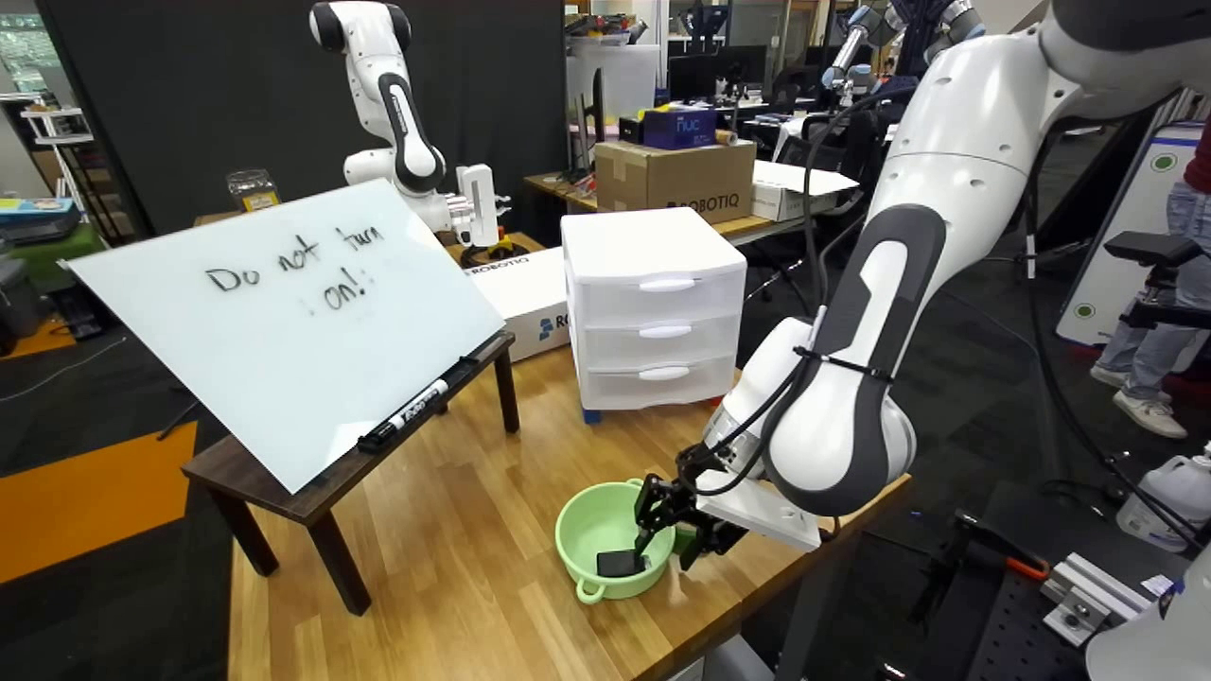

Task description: Spill out the black object from the green bowl

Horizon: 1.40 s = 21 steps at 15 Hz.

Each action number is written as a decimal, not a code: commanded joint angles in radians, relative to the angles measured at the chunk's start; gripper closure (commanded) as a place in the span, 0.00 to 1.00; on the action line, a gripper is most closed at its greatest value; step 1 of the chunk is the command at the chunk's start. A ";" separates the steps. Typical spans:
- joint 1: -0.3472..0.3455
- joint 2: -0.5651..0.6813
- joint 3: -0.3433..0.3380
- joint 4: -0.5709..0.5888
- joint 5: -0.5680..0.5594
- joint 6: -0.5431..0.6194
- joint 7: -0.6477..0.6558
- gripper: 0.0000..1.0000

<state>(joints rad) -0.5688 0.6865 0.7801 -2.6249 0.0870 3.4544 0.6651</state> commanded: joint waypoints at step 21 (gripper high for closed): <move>0.036 -0.201 0.084 -0.050 -0.088 0.001 -0.095 0.00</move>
<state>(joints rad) -0.5146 0.5167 0.8440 -2.6491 0.0096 3.4550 0.5829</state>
